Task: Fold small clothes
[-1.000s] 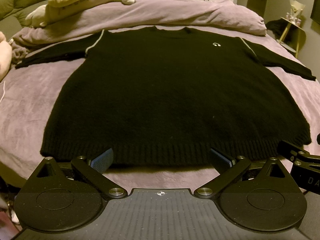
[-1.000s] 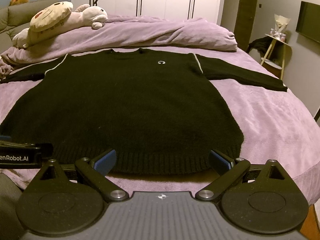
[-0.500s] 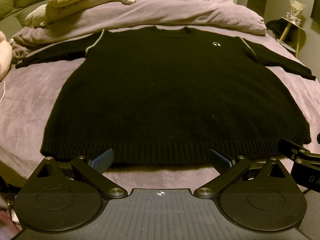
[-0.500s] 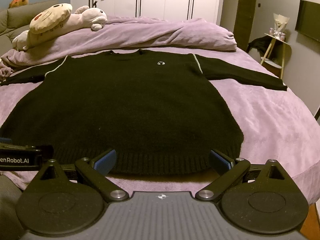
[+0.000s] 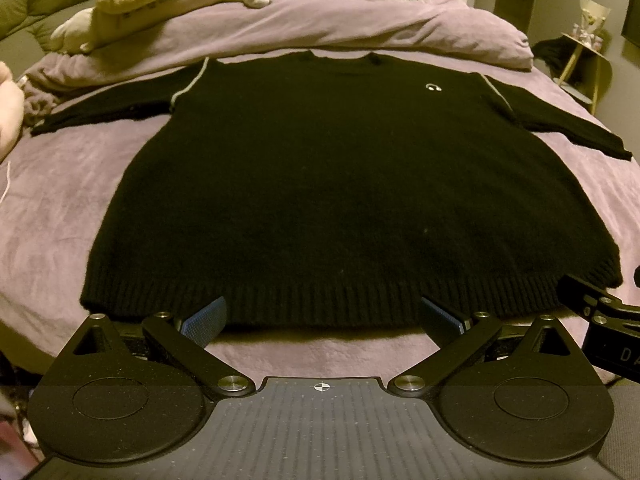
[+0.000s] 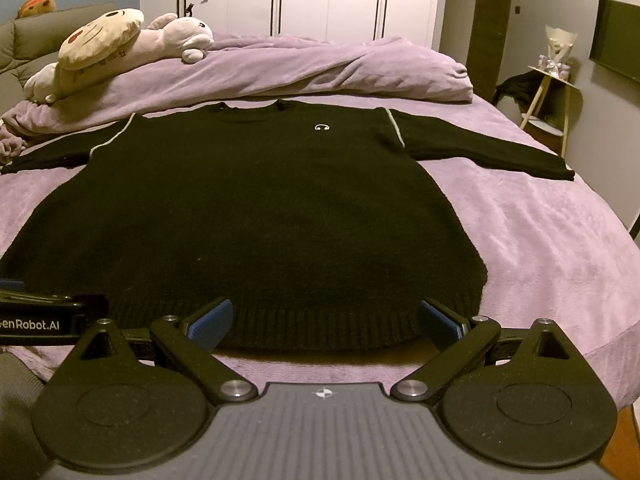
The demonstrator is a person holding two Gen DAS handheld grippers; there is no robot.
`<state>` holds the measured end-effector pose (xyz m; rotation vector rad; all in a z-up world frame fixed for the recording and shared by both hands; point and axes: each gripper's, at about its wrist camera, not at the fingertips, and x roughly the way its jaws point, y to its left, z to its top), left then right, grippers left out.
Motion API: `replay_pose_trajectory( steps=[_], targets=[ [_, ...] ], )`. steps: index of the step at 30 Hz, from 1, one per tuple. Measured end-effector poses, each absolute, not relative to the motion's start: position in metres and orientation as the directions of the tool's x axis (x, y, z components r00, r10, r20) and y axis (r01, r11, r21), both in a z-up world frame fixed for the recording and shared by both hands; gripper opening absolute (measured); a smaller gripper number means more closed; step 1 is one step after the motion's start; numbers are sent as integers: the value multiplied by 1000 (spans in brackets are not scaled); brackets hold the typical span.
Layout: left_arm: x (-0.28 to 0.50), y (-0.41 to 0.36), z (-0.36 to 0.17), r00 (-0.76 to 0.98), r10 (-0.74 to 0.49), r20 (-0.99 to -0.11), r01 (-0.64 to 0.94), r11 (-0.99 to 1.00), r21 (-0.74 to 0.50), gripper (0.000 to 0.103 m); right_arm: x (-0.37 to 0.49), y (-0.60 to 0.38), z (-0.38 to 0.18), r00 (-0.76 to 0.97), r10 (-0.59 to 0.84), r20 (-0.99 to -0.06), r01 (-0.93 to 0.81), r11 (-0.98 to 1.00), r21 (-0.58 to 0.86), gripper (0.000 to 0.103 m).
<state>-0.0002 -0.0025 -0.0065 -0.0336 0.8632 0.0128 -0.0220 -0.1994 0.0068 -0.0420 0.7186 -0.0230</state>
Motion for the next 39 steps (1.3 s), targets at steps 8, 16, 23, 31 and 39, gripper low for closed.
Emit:
replay_pose_trajectory(
  steps=[8,16,23,31,39],
  targets=[
    [0,-2,-6,649,-4,-761,-24,999,-26,103,-22,-198,8,754,-30,-656,3,999,-43,99],
    [1,0,-5,649,-5,-761,-24,999,-28,103,-22,-200,7,758,-19,-652,-6,999,-36,99],
    [2,0,-3,647,-7,-763,-22,999,-28,103,-22,-201,6,758,-7,-652,-12,1000,-24,99],
    [3,-4,-4,645,6,-764,-15,1000,-5,103,-21,-204,5,762,18,-648,-32,999,-10,99],
    [8,-8,-8,634,10,-773,-14,1000,2,103,-16,-207,0,753,30,-657,-32,999,9,99]
  ],
)
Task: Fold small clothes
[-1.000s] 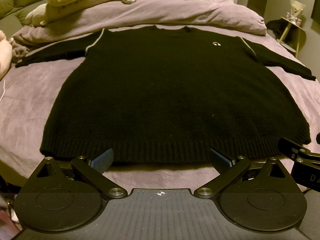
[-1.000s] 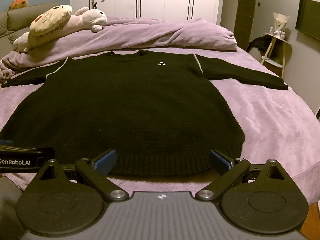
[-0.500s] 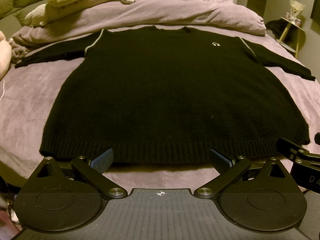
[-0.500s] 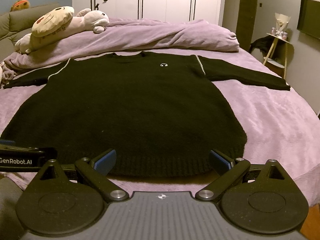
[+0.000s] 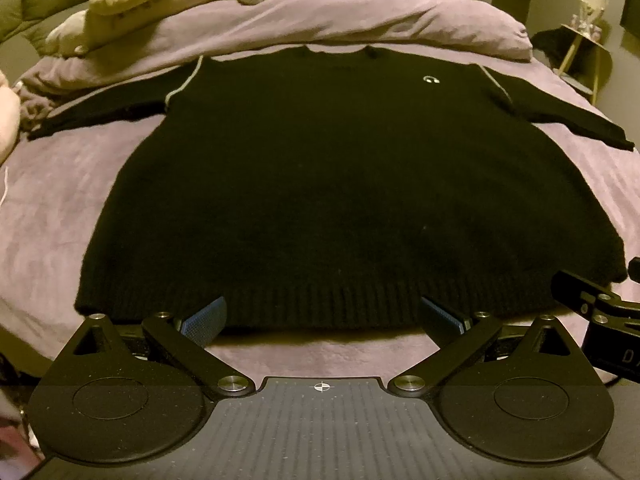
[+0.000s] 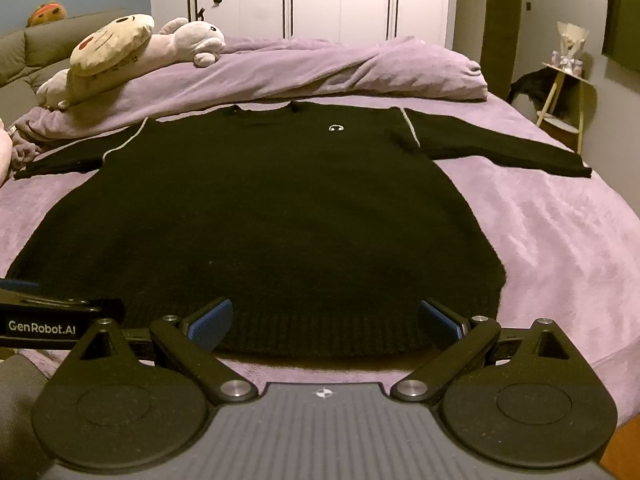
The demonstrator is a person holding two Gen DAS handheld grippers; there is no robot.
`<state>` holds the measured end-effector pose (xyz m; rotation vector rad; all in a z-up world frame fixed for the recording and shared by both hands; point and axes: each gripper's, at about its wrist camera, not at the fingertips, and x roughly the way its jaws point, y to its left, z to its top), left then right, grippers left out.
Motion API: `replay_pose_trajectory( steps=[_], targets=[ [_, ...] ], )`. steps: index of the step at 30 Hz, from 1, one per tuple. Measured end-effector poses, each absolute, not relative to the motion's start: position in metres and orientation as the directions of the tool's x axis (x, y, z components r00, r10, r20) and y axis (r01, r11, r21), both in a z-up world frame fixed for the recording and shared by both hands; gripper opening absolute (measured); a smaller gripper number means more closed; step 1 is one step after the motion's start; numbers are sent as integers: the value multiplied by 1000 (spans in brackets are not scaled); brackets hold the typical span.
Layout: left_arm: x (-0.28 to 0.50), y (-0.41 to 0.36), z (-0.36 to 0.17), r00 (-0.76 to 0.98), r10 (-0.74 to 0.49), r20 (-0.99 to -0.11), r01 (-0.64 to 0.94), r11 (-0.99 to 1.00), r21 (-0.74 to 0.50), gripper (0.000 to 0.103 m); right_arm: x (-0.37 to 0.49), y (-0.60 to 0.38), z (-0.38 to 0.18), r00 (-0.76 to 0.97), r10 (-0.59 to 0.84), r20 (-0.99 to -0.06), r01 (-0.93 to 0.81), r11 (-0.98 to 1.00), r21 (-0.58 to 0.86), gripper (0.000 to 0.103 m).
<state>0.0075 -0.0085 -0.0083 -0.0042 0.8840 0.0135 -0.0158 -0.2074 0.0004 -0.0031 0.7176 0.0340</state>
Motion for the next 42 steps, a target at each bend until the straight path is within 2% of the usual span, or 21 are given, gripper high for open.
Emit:
replay_pose_trajectory(
  steps=[21,24,30,33,40,42],
  targets=[
    [33,-22,-25,613,30,-790,-11,999,30,103,8,-230,-21,736,75,-673,-30,996,78,99],
    [42,-24,-28,606,25,-795,-13,1000,22,103,16,-239,-23,738,90,-669,-29,994,102,95],
    [70,-30,-23,607,7,-794,-7,1000,3,103,44,-267,-24,755,113,-646,-9,987,163,83],
    [96,-35,-18,630,14,-776,2,1000,19,103,69,-296,-21,779,104,-619,20,982,190,73],
    [180,-38,-19,673,64,-737,-77,997,15,103,159,-423,-12,832,-96,-547,264,935,237,45],
    [199,-38,-23,681,88,-727,-106,994,20,103,188,-473,-15,820,-154,-551,360,888,288,42]
  ],
)
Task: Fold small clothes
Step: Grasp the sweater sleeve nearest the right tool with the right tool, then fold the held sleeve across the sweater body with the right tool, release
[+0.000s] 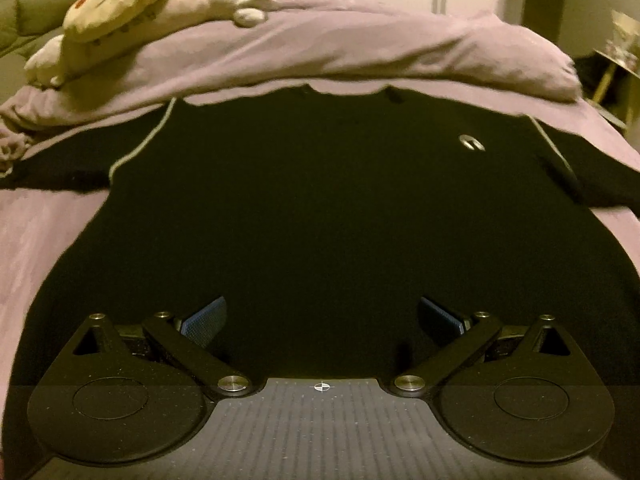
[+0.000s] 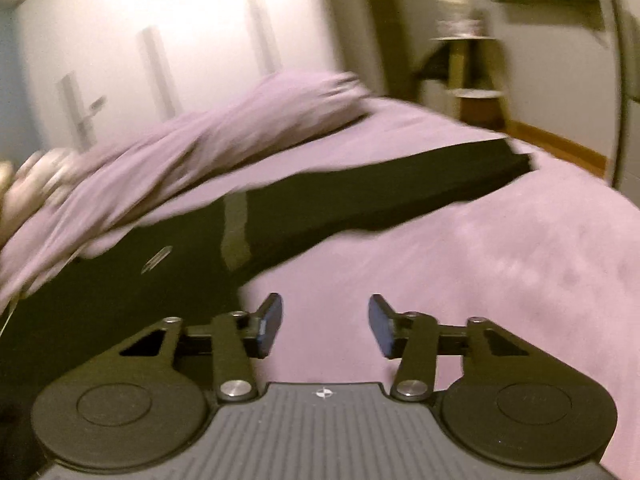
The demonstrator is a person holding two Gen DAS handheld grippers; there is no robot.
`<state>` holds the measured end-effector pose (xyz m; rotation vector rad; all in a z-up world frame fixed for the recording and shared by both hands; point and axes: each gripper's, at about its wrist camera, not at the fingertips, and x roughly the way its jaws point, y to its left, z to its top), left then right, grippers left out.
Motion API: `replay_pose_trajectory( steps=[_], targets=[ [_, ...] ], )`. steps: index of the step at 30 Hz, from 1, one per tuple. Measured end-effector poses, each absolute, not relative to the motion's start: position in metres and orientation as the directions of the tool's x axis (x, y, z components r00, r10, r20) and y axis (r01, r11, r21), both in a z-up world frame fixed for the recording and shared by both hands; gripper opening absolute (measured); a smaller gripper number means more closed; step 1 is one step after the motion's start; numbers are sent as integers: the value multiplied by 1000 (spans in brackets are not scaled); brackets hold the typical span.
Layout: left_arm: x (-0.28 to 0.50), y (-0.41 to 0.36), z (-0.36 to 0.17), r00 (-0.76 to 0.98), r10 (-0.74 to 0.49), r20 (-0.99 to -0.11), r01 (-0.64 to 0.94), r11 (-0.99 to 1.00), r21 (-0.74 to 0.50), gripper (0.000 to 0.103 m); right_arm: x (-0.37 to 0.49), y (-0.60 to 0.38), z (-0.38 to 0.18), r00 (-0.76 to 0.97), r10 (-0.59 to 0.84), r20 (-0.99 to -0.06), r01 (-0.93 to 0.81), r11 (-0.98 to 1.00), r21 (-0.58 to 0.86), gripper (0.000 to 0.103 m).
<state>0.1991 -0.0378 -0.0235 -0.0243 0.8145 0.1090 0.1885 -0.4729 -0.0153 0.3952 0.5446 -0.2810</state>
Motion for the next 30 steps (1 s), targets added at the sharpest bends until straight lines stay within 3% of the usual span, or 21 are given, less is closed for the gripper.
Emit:
replay_pose_trajectory(
  steps=[3,8,16,18,19,20,22,26,30],
  targets=[
    [226,-36,-37,666,125,-735,-144,989,38,103,226,-542,-25,786,-228,-575,497,787,366,43],
    [250,-28,-58,646,151,-748,-196,980,28,103,265,-629,-45,732,-304,-609,638,619,458,53],
    [252,-26,-73,704,150,-694,-196,981,13,103,304,-682,-77,756,-313,-574,642,524,559,53],
    [250,-25,-75,712,143,-688,-193,981,4,103,315,-684,-80,749,-312,-585,646,543,537,39],
    [250,-24,-76,713,141,-687,-192,981,2,103,320,-685,-82,735,-310,-603,655,554,513,18],
    [250,-24,-75,714,141,-686,-193,981,1,103,325,-682,-81,720,-306,-622,665,561,494,11],
    [250,-24,-75,713,143,-686,-196,981,1,103,329,-669,-69,710,-346,-613,673,590,447,11],
    [250,-20,-74,709,126,-693,-189,982,-15,103,334,-591,-18,808,-361,-465,521,807,278,9],
    [250,-14,-73,708,98,-699,-184,982,-48,103,335,-467,26,937,-124,-327,201,956,212,10]
  ],
)
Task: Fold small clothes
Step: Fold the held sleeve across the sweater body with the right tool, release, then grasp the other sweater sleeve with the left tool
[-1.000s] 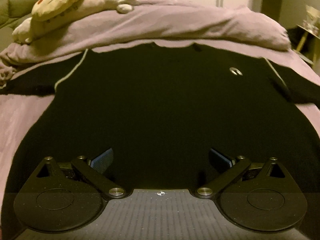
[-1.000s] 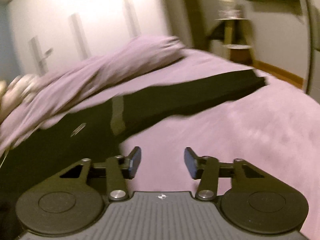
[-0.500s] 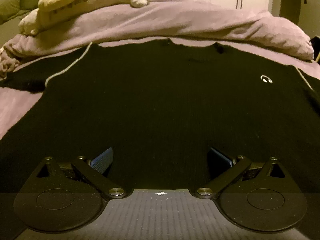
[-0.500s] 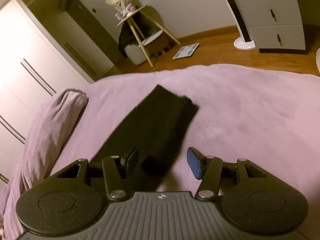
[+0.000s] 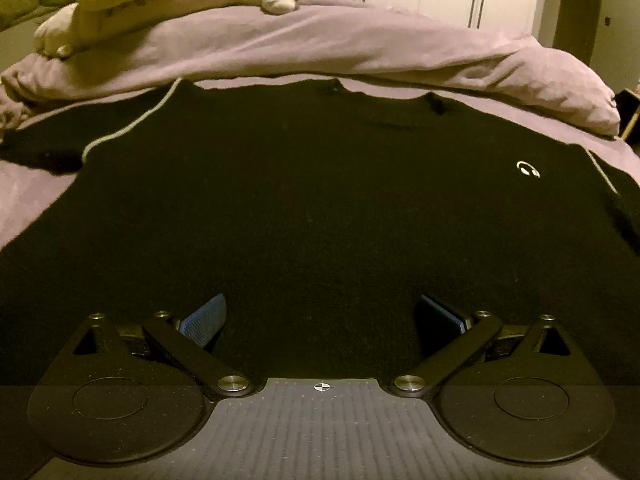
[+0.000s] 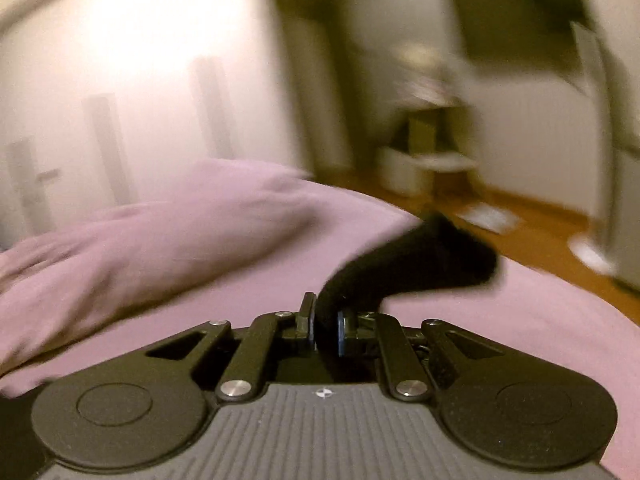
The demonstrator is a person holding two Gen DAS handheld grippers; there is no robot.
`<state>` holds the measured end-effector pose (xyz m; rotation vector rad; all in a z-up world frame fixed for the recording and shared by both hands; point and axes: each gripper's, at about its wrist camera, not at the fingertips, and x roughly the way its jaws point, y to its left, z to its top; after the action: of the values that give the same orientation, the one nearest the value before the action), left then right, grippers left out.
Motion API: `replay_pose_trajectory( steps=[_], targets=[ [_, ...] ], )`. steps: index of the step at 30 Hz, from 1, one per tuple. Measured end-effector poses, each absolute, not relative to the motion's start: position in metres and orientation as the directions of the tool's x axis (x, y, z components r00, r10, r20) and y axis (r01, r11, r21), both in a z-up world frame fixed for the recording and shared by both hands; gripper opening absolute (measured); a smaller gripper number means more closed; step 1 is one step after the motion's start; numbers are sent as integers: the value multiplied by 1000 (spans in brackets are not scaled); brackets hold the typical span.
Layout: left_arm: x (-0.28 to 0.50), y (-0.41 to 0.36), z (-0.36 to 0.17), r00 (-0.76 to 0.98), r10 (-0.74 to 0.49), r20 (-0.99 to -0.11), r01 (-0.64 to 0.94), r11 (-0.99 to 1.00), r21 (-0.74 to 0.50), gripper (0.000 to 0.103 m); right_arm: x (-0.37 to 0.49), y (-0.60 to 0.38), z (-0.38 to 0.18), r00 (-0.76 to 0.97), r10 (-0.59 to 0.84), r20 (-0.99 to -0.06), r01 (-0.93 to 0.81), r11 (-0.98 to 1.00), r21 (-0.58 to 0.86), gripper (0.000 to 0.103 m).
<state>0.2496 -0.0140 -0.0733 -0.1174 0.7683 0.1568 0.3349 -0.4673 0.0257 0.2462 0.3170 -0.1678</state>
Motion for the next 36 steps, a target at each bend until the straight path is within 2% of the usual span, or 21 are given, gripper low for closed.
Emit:
replay_pose_trajectory(
  steps=[3,4,5,7,12,16,18,21,22,23,26,29,31,32,35,36],
  targets=[
    [248,-11,-75,712,83,-697,-174,983,-61,103,335,-377,27,942,117,-316,-41,971,237,11],
    [247,-11,-75,715,79,-694,-171,983,-64,103,333,-352,22,926,182,-330,-102,964,244,17],
    [246,-11,-76,717,77,-692,-166,984,-62,103,331,-330,13,904,230,-360,-139,955,262,30],
    [246,-12,-76,716,72,-695,-148,988,-51,103,326,-312,-1,881,272,-387,-151,937,314,34],
    [245,-9,-71,703,55,-709,-132,990,-54,103,276,-327,-42,885,132,-447,66,914,401,39],
    [252,-22,-56,715,57,-697,-123,991,-44,103,247,-342,-77,861,-2,-509,203,918,340,43],
    [269,-35,-45,722,-17,-692,-61,994,-87,103,237,-350,-95,857,-20,-514,218,920,327,44],
    [307,-58,-31,704,-164,-691,34,980,-199,103,228,-352,-100,884,-42,-465,220,915,337,45],
    [324,-67,-28,700,-213,-682,56,968,-244,103,226,-348,-97,878,-88,-471,259,914,313,55],
    [339,-76,-26,696,-241,-676,74,961,-267,103,226,-347,-94,872,-131,-472,291,914,284,58],
    [382,-103,-28,696,-261,-669,94,957,-275,103,219,-349,-96,849,-249,-466,366,914,177,61],
    [419,-121,-44,652,-304,-695,74,937,-340,102,216,-357,-106,858,-232,-458,363,905,221,64],
    [437,-127,-60,619,-329,-713,31,918,-396,85,219,-359,-107,861,-214,-461,349,909,230,69],
    [443,-127,-67,604,-348,-717,15,904,-427,70,216,-360,-108,863,-209,-461,343,910,231,71],
    [451,-135,-74,613,-373,-696,6,884,-468,68,224,-362,-104,871,-193,-453,329,913,242,74],
    [453,-138,-74,616,-365,-698,6,888,-459,56,231,-362,-101,873,-189,-450,327,911,251,75]
  ],
)
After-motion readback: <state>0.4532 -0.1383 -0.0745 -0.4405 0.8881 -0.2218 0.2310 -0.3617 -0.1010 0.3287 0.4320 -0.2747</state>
